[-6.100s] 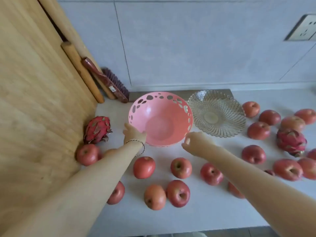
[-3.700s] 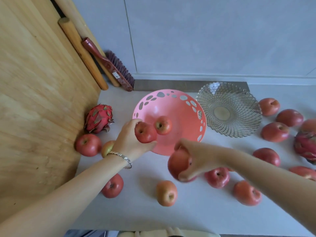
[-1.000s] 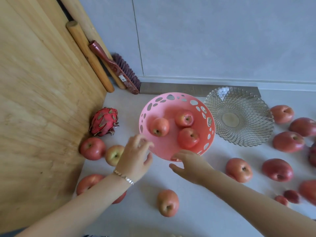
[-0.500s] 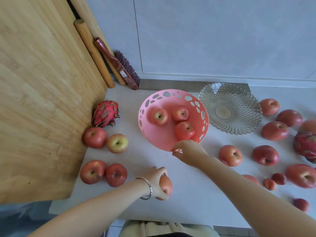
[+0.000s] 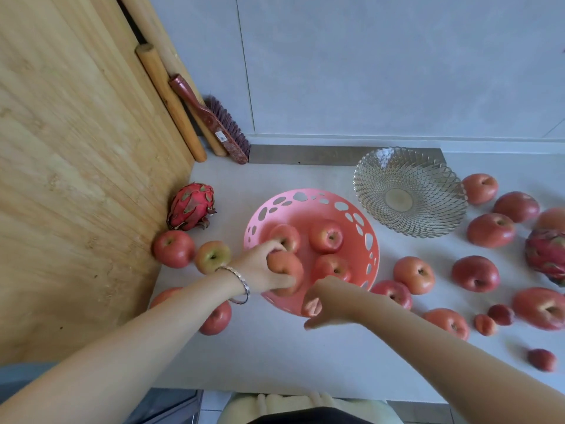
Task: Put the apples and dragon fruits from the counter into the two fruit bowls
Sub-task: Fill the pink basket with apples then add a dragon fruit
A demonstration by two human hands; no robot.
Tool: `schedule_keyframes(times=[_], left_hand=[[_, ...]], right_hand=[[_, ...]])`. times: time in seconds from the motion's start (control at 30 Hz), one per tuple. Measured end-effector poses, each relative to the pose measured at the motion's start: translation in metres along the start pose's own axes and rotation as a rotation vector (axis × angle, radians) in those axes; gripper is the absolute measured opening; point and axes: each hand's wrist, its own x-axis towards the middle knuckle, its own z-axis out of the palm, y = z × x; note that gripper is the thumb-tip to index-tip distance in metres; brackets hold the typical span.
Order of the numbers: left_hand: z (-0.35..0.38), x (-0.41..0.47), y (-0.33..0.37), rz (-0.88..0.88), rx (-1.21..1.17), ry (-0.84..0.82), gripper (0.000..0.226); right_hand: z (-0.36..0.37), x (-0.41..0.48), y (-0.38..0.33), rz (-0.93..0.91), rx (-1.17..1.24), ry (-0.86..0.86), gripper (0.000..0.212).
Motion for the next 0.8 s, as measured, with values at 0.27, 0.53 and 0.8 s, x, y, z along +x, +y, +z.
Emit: schedule_keyframes(times=[0.27,0.53,0.8], left_hand=[[0.037,0.024,0.009,-0.008,0.354,0.026,0.053],[0.044,0.041,0.004,-0.078,0.255,0.039,0.065],[0.050,0.043,0.003,-0.178,0.180,-0.033,0.062]], right_hand=[[-0.002,-0.001,0.026,0.276,0.054,0.432,0.054],[-0.001,0.022,0.035,0.302,-0.065,0.473,0.072],[0.007,0.041,0.036,0.120,-0.266,0.443,0.051]])
